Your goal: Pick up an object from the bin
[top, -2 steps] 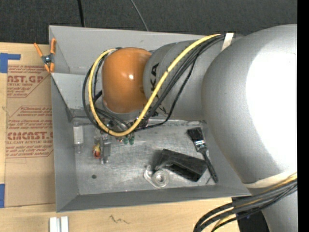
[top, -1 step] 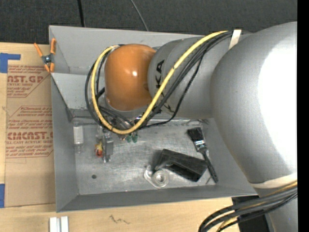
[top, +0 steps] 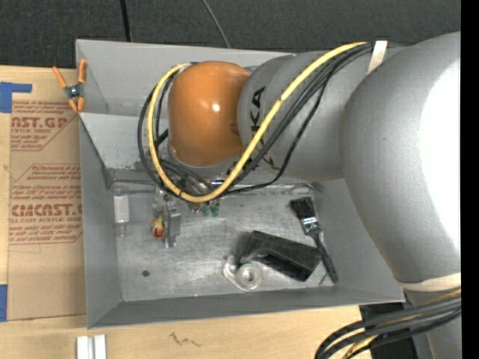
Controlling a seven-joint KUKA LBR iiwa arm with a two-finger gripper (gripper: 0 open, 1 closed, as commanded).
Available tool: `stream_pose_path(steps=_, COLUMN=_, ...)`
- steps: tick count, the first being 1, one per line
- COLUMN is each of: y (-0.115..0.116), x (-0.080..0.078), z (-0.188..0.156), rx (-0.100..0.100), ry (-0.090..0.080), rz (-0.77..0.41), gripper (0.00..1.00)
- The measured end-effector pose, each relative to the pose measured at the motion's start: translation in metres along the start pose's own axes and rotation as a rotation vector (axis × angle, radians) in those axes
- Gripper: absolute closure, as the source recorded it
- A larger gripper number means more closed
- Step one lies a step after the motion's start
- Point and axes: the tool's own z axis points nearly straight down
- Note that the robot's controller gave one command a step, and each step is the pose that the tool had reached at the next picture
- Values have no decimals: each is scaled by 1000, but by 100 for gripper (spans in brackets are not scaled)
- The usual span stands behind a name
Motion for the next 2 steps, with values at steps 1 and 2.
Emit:
stream_pose_path(steps=1, y=2, x=-11, z=-23, rx=1, ry=-10, rz=-139, gripper=100)
stream_pose_path(steps=2, y=5, x=0, z=-72, rx=0, ry=2, rz=-137, gripper=100)
